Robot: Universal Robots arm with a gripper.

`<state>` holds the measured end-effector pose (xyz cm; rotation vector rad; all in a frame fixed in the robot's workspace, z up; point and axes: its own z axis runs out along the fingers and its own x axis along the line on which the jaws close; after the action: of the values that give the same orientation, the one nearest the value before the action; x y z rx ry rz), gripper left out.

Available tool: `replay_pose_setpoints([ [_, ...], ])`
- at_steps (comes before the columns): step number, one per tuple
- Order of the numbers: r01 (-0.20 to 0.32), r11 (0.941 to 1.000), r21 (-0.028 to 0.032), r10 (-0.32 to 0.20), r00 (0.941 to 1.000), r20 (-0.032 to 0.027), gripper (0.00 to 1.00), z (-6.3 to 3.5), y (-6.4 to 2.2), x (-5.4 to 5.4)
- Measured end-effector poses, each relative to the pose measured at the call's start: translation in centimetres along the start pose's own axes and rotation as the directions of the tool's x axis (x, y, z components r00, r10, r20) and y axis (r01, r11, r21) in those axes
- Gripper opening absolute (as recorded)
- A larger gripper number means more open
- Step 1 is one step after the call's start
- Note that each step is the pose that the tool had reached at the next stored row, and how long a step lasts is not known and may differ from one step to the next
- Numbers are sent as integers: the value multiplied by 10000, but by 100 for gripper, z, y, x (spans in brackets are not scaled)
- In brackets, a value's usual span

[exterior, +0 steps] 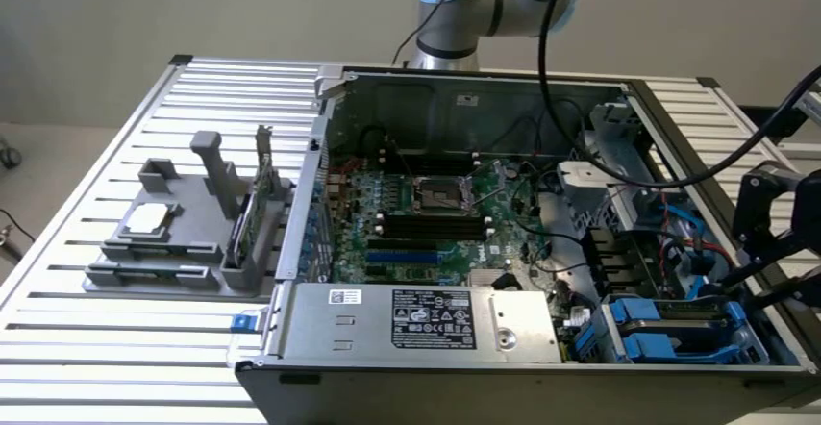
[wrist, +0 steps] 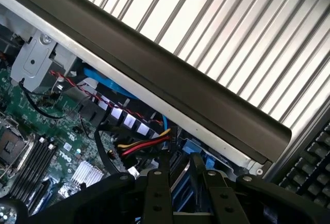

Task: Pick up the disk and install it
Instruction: 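Insert the first disk wire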

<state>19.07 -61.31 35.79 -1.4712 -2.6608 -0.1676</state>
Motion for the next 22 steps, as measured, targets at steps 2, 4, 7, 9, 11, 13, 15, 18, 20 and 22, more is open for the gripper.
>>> replay_pose_setpoints([
  [2,-1,10000,-1,1,10000,-3,30,3,-7,4],
  [4,0,10000,-1,0,10000,-1,30,6,-16,9],
  [7,0,10000,-1,0,10000,-2,30,25,-27,14],
  [9,0,10000,-3,0,10000,-5,30,49,-34,14],
  [11,2,10000,-10,-2,10000,-18,30,76,-39,13],
  [13,2,10000,-27,-2,10000,-46,30,97,-38,13],
  [15,2,10000,-45,-2,10000,-71,30,108,-35,19],
  [18,-1,10000,-70,0,9999,-113,30,127,-26,33],
  [20,0,10000,-85,-1,9999,-136,30,139,-21,40],
  [22,0,10000,-99,-2,9999,-158,30,153,-18,44],
])
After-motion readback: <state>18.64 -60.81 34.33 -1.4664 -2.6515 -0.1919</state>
